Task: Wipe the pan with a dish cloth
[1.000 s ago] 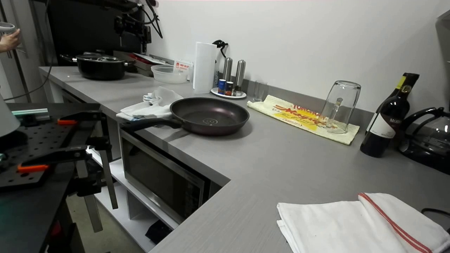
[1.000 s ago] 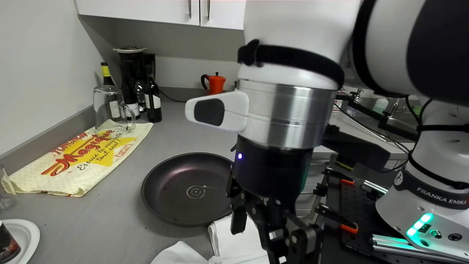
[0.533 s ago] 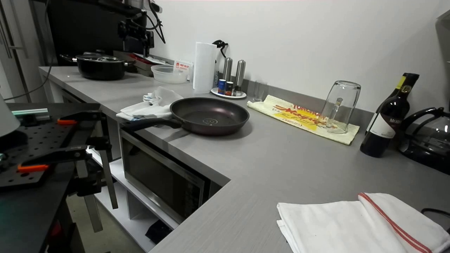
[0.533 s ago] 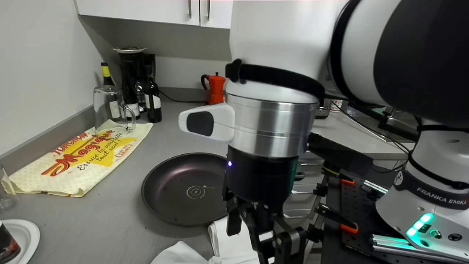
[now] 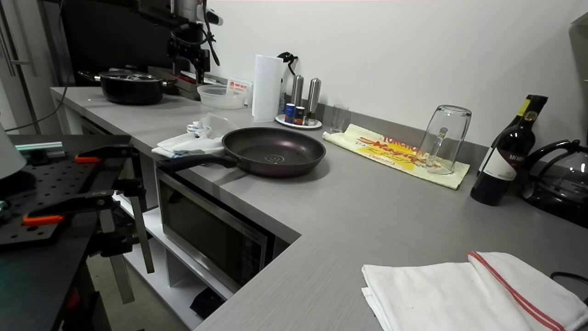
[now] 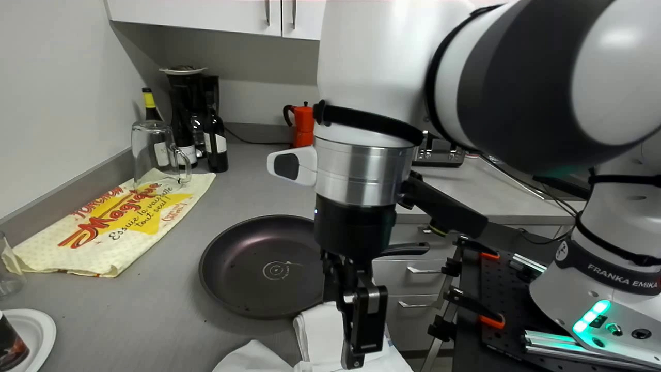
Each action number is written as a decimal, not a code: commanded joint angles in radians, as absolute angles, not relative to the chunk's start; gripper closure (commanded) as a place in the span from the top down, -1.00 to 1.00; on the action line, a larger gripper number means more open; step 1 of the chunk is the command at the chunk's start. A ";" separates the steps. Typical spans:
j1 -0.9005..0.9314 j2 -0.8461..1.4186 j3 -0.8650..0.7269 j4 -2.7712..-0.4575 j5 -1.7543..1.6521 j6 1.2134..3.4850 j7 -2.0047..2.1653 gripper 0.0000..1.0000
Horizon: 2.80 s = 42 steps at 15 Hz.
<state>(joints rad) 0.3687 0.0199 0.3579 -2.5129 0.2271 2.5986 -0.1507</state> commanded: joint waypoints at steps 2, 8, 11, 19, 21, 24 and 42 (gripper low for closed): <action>0.340 0.126 0.349 -2.453 0.260 2.672 -0.119 1.00; 0.346 0.273 0.369 -2.373 0.210 2.752 -0.106 1.00; 0.355 0.336 0.356 -2.348 0.144 2.772 -0.098 1.00; 0.426 0.513 0.252 -2.234 -0.061 2.796 0.016 1.00; 0.448 0.543 0.226 -2.201 -0.079 2.803 0.046 1.00; 0.474 0.579 0.195 -2.162 -0.096 2.802 0.078 1.00; 0.439 0.603 0.291 -2.167 -0.024 2.773 0.086 -1.00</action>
<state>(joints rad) 0.4481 0.6215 0.2701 -2.1645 -0.0439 2.7841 0.0762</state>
